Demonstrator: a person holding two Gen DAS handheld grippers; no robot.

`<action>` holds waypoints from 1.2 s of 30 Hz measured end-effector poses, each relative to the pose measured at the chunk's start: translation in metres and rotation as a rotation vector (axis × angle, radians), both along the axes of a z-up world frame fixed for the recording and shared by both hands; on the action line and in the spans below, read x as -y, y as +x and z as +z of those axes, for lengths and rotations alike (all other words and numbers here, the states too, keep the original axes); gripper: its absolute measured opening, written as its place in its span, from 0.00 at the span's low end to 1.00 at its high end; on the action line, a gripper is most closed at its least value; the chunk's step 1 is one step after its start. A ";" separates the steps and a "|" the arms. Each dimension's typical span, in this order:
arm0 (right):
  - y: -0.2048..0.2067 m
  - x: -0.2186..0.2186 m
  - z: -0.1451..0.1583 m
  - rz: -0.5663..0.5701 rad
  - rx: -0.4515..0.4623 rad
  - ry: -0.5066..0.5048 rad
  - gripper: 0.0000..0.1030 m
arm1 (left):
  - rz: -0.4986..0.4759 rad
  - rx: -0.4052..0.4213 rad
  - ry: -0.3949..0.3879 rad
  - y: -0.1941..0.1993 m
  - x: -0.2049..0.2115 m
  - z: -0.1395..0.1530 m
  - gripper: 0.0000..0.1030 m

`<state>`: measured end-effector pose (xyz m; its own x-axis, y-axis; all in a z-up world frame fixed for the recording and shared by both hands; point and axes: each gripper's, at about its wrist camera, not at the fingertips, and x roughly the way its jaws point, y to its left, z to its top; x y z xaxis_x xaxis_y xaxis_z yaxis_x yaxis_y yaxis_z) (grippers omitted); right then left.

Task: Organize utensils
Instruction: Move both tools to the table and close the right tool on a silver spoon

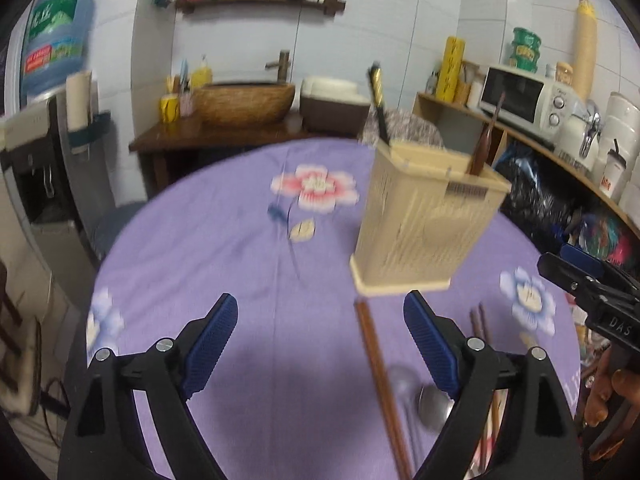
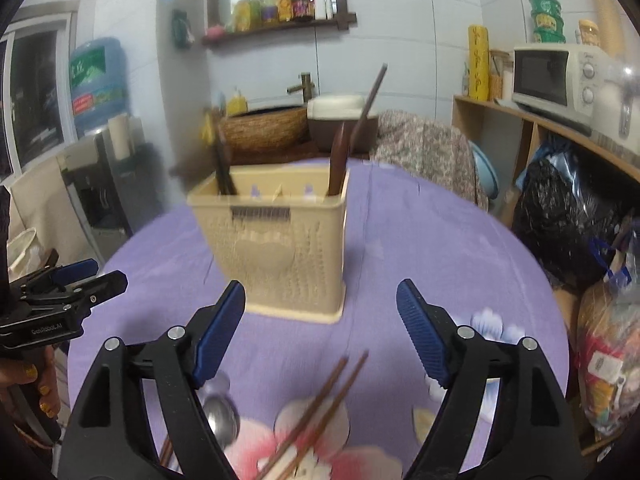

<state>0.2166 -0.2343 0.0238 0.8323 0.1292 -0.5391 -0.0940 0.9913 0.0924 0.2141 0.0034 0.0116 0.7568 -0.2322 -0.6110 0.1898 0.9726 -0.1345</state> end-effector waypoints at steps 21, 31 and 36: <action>-0.048 -0.079 -0.092 0.159 -0.224 -0.134 0.76 | 0.082 -0.113 0.033 -0.059 -0.025 -0.064 0.80; -0.031 -0.097 -0.100 0.183 -0.264 -0.211 0.61 | 0.090 -0.118 0.018 -0.063 -0.030 -0.065 0.80; -0.022 -0.096 -0.101 0.186 -0.290 -0.185 0.60 | 0.087 -0.113 0.017 -0.064 -0.030 -0.063 0.80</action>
